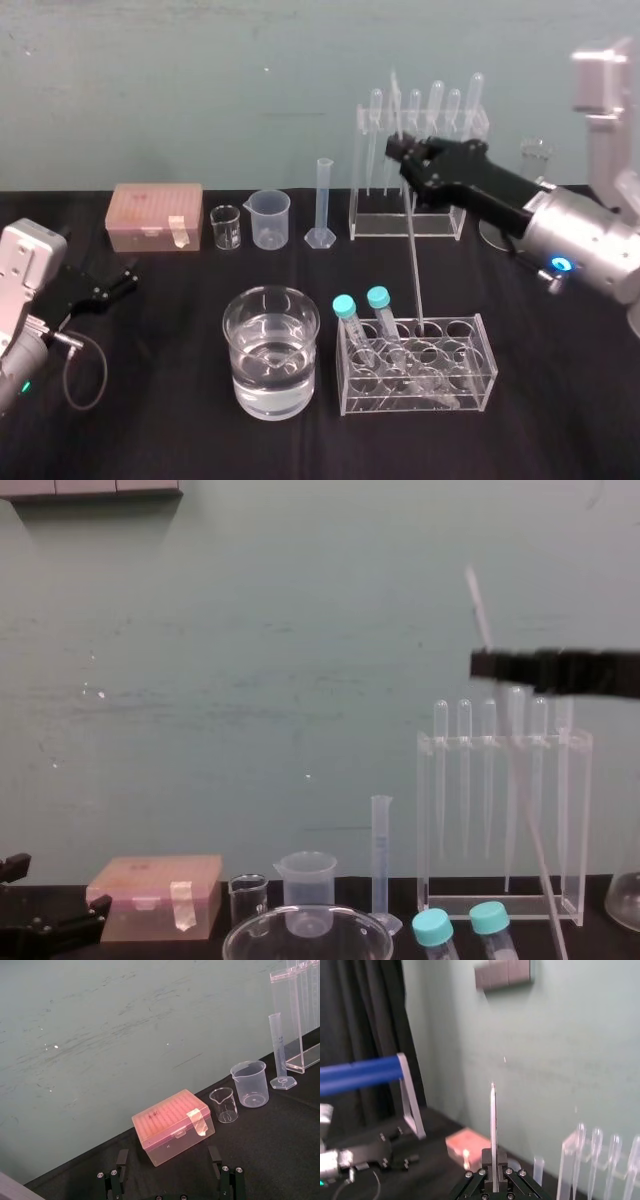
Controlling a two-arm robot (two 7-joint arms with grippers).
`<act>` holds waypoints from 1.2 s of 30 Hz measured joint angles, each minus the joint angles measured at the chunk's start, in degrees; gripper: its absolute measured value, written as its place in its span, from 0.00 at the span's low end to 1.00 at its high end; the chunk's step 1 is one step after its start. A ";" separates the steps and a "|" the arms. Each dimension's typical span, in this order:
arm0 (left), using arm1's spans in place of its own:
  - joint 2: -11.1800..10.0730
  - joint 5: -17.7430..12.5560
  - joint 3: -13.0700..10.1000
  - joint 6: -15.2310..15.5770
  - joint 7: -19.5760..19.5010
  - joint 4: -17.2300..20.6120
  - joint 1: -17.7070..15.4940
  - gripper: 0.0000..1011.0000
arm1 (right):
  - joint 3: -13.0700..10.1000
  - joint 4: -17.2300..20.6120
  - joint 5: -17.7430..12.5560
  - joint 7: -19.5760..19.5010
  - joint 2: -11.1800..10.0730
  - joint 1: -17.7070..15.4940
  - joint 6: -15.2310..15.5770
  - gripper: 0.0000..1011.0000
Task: Hold the thermometer with one hand and immerse one end into the beaker, then reinsert it into the test tube rack.
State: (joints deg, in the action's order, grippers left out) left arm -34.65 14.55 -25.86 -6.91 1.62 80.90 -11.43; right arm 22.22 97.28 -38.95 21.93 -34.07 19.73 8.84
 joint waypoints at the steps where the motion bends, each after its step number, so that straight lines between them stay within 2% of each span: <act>1: 0.00 0.00 0.00 0.00 0.00 0.00 0.00 1.00 | -0.67 0.52 -0.30 0.46 -0.13 -0.70 -1.14 0.06; 2: 0.00 0.00 0.00 0.00 0.00 0.00 0.00 1.00 | -1.98 1.39 -1.06 1.44 -0.39 -2.06 -3.26 0.05; 5: 0.00 0.00 0.00 0.00 0.00 0.00 0.00 1.00 | -3.74 2.50 -2.40 2.69 -0.67 -3.58 -5.50 0.06; 6: 0.00 0.00 0.00 0.00 0.00 0.00 0.00 1.00 | -4.97 3.24 -3.56 3.44 -0.86 -4.39 -6.54 0.05; 9: 0.00 0.00 0.00 0.00 0.00 0.00 0.00 1.00 | -6.78 4.21 -5.57 4.58 -1.18 -4.94 -7.34 0.06; 12: 0.00 0.00 0.00 0.00 0.00 0.00 0.00 1.00 | -8.33 4.78 -7.51 6.05 -1.66 -4.05 -7.78 0.06; 15: 0.00 0.00 0.00 0.00 0.00 0.00 0.00 1.00 | -8.92 4.54 -9.08 7.61 -1.97 -1.34 -7.74 0.05; 16: 0.00 0.00 0.00 0.00 0.00 0.00 0.00 1.00 | -8.84 3.98 -9.70 8.40 -1.99 0.57 -7.41 0.05; 20: 0.00 0.00 0.00 0.00 0.00 0.00 0.00 1.00 | -7.02 2.00 -10.40 10.67 -1.81 6.90 -6.25 0.05; 24: 0.00 0.00 0.00 0.00 0.00 0.00 0.00 1.00 | -5.51 0.77 -10.38 12.35 -1.32 10.38 -6.31 0.06; 25: 0.00 0.00 0.00 0.00 0.00 0.00 0.00 1.00 | -4.50 0.01 -10.41 13.39 -0.74 11.97 -6.52 0.05; 26: 0.00 0.00 0.00 0.00 0.00 0.00 0.00 1.00 | -4.50 0.01 -10.41 13.39 -0.74 11.97 -6.52 0.05; 28: 0.00 0.00 0.00 0.00 0.00 0.00 0.00 1.00 | -2.04 -1.75 -10.75 15.49 0.78 14.43 -6.69 0.05; 31: 0.00 0.00 0.00 0.00 0.00 0.00 0.00 1.00 | 0.14 -3.08 -11.36 17.01 2.14 15.69 -6.25 0.06; 34: 0.00 0.00 0.00 0.00 0.00 0.00 0.00 1.00 | 3.48 -4.92 -12.87 19.34 4.53 17.21 -4.96 0.05; 35: 0.00 0.00 0.00 0.00 0.00 0.00 0.00 1.00 | 3.48 -4.92 -12.87 19.34 4.53 17.21 -4.96 0.06; 36: 0.00 0.00 0.00 0.00 0.00 0.00 0.00 1.00 | 4.87 -5.73 -13.55 20.43 5.57 17.80 -4.50 0.05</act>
State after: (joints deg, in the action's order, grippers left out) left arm -34.65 14.55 -25.86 -6.91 1.62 80.90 -11.43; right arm 27.09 91.55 -52.50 42.36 -28.50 37.52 4.34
